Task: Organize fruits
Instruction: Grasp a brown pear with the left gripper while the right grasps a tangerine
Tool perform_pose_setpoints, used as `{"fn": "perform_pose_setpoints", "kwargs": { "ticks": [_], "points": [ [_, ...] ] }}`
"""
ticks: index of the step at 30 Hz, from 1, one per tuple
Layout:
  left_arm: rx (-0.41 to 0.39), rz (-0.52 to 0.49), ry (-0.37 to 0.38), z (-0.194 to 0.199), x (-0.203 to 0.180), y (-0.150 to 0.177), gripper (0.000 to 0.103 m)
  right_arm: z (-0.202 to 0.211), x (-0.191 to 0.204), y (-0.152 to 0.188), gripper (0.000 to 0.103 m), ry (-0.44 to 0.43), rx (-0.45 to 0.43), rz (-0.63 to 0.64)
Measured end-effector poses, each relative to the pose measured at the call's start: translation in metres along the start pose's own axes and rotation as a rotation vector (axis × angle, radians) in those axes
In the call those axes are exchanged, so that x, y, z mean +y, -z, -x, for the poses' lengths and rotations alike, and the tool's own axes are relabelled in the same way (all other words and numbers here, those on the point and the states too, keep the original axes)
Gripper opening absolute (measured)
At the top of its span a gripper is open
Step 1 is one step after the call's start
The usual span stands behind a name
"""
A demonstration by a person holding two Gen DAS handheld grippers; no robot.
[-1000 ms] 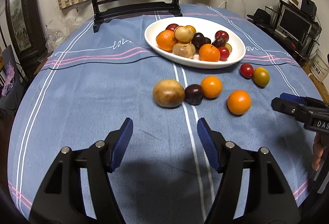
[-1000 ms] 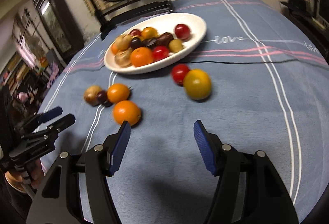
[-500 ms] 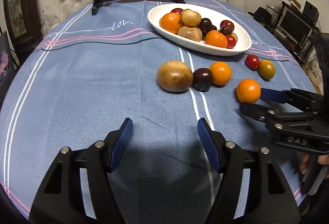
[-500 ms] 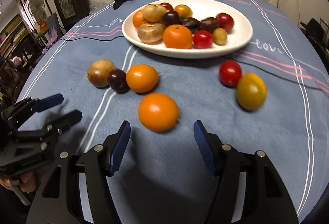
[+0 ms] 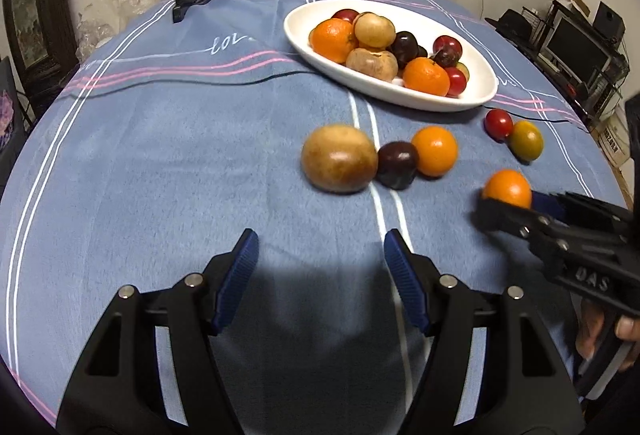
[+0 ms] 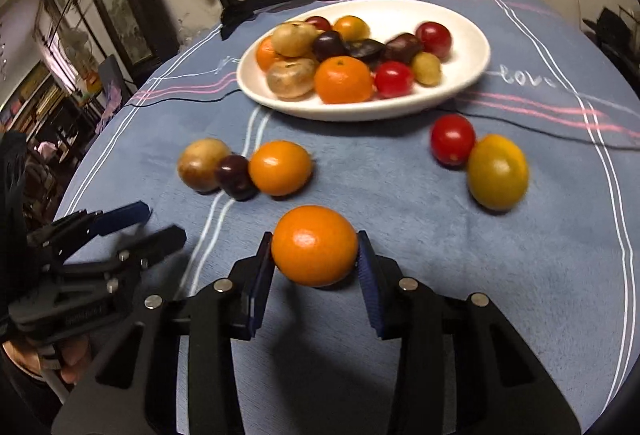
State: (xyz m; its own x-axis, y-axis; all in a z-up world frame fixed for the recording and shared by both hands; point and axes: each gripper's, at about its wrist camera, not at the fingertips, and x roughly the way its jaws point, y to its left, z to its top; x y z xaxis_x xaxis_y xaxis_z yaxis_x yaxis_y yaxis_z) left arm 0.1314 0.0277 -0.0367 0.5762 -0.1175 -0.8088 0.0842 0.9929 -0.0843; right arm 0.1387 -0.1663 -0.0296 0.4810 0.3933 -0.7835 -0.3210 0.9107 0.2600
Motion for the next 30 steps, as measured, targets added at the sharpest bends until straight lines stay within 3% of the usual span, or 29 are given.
{"fn": "perform_pose_setpoints", "kwargs": {
  "ticks": [4, 6, 15, 20, 24, 30],
  "points": [
    [0.007, -0.019, -0.026, -0.011, -0.005, -0.012, 0.067, 0.010, -0.005, 0.003, 0.041, -0.006, -0.015, -0.002],
    [0.033, 0.001, -0.030, -0.020, -0.003, -0.017, 0.060, 0.012, -0.007, 0.004, 0.041, -0.008, -0.013, -0.001],
    [0.033, -0.057, -0.065, -0.033, -0.013, -0.034, 0.059, 0.014, -0.008, 0.007, 0.041, -0.024, -0.012, 0.006],
    [0.029, -0.033, -0.045, -0.038, -0.010, -0.041, 0.056, 0.013, -0.010, 0.008, 0.041, -0.020, -0.005, 0.000],
    [0.011, -0.033, -0.033, -0.037, -0.010, -0.042, 0.045, 0.012, -0.011, 0.009, 0.041, -0.017, -0.003, -0.003],
    [0.008, 0.013, -0.013, -0.026, -0.003, -0.038, 0.044, 0.018, -0.013, 0.011, 0.041, -0.010, -0.011, -0.009]
  ]
}}
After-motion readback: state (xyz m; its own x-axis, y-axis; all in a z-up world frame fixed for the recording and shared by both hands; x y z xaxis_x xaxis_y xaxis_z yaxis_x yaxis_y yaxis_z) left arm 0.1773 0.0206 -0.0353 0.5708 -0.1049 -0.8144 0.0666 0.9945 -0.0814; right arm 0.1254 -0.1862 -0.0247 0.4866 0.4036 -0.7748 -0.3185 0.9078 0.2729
